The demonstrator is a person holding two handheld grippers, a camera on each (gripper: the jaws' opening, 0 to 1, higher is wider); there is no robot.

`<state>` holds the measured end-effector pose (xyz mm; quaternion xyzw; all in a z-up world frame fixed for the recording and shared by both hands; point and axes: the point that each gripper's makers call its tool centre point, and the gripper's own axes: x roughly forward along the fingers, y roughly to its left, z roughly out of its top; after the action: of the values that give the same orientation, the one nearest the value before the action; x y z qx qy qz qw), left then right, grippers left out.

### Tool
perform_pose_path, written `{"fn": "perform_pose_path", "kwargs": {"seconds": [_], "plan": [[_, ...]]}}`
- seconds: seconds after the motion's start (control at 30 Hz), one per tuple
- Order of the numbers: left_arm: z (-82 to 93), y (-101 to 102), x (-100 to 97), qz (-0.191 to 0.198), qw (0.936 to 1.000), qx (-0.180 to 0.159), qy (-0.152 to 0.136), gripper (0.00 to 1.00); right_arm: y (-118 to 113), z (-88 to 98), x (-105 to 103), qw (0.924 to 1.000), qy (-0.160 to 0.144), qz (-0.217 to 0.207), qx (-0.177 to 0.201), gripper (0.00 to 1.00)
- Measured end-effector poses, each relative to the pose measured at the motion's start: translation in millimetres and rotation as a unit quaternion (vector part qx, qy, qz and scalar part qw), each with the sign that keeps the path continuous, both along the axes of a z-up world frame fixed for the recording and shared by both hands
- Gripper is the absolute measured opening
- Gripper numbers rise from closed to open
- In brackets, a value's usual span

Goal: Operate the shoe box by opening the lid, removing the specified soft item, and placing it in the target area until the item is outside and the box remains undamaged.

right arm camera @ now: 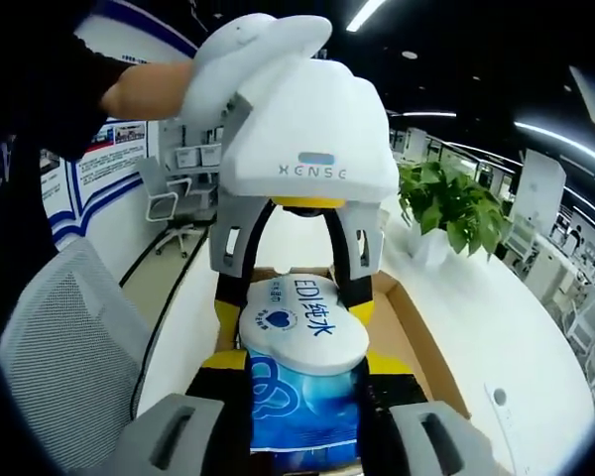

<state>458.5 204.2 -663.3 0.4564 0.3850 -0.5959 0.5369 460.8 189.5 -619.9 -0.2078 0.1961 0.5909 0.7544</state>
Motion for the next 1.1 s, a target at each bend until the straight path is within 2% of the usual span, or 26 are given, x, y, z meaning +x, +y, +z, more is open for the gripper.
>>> {"fn": "perform_pose_path", "kwargs": {"seconds": [0.5,1.1], "plan": [[4.0,-54.1,2.6,-0.013,0.9998,-0.017,0.001,0.64,-53.7,6.2,1.1,0.9998,-0.003,-0.012,-0.012,0.35],[8.9,-128.5,20.0,-0.041,0.9986,-0.032,-0.012,0.64,-126.9,13.1,10.7,0.999,-0.016,-0.038,-0.017,0.35]]}}
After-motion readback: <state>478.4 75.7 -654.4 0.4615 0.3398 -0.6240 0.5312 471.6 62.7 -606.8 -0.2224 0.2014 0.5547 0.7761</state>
